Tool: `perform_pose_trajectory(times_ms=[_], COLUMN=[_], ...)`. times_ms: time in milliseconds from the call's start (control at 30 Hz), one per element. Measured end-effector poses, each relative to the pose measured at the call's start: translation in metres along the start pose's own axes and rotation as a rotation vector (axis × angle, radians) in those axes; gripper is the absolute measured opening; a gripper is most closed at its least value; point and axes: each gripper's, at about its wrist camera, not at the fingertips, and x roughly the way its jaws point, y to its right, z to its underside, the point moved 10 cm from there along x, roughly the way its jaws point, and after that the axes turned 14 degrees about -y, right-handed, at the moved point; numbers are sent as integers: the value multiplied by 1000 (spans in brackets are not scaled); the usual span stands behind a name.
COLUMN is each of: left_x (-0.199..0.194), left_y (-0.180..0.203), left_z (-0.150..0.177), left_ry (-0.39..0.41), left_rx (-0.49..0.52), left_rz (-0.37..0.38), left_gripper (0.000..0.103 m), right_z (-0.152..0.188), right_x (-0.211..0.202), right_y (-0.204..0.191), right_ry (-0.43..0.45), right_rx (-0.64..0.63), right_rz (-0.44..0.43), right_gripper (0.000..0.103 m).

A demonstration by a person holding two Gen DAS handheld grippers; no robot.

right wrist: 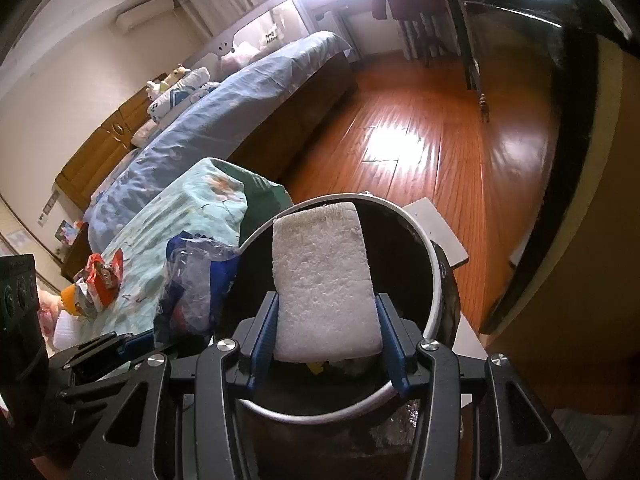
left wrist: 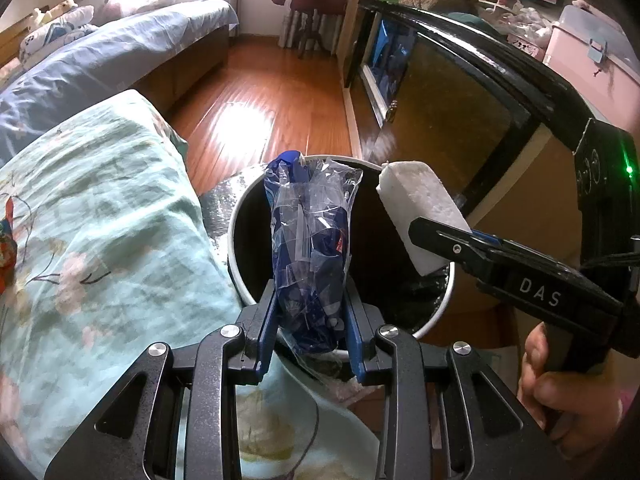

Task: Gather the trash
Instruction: 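Carry the blue bag and white sponge over the black trash bin, then open the left tool to drop the blue bag while the right tool drops the sponge, then move both open tools back over the trash on the bed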

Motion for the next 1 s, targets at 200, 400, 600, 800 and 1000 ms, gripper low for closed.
perform_pose_trajectory(times_ms=[200,400,600,800,1000], left_x=[7,14,14,-4,-26], left_y=[-1,-1,-2,-8,-28], left_z=[-4,-8,-10,2,32], left_ry=[-16,-31,-30,19,65], left_rx=[-9,-11,-25,-44,-87], left_rz=[8,14,16,11,-1], left_gripper=[29,29,50,61,61], right_z=[-6,-11,-15,-12,-2], right_x=[6,11,13,5,-5], right_y=[1,4,7,0,-22], right_ry=[-10,-16,-16,2,23], right_rx=[-2,-3,15,22,4], right_rz=[9,19,6,-24,-57], right_gripper=[49,49,55,66,76])
